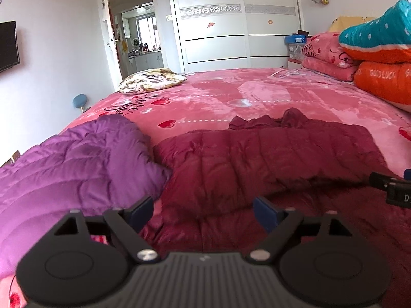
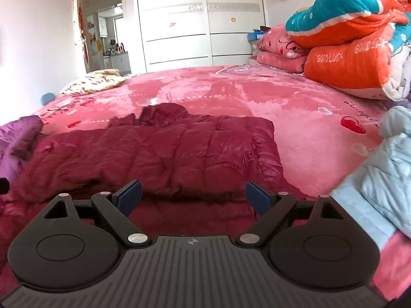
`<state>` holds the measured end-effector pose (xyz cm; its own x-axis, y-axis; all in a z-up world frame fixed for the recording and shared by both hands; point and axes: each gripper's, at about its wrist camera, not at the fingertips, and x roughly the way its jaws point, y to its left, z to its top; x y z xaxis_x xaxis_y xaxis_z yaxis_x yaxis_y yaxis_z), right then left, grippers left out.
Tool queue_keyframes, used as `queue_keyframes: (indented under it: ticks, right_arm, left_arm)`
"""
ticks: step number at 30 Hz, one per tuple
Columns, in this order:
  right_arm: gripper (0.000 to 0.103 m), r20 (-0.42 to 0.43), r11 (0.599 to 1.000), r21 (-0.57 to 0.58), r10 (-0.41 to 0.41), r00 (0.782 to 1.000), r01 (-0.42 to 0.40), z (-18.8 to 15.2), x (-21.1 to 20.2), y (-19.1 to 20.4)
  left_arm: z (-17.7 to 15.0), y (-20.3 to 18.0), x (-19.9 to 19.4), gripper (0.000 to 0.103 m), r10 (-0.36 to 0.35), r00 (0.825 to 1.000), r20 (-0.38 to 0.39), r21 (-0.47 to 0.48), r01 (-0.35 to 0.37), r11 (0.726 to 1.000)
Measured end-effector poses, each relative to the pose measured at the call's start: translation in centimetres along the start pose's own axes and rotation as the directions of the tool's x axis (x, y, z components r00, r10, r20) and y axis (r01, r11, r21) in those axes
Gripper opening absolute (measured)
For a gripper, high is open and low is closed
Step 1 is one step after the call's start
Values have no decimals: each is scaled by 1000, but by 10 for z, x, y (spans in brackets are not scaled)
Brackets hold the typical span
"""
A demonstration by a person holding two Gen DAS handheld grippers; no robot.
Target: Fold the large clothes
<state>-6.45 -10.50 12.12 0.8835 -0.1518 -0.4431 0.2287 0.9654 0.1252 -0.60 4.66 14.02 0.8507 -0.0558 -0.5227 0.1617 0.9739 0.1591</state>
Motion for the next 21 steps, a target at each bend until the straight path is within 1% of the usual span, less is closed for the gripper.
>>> queue_keyframes:
  ticks: [6,10,14,21]
  right_arm:
    - [103,32,998,-68,5,999,-3,-6,-43,8]
    - [103,44,994,-108,3,999,1,-9,-68,12]
    - [103,63,991,-136,3,998,6,-11,-91,13]
    - [103,72,984,-177,2,997,11,-18,-122,21]
  left_arm:
    - [-8,10,-41,89,-13,1000,4,-10,13,1000]
    - [-10,18,-64,92,-18,1000,10,-38,19,999]
    - [-10,23,-89,96,-15,999,42,-50,17,999]
    - [-10,26,-120,97,-31,996,82,-50,35,998]
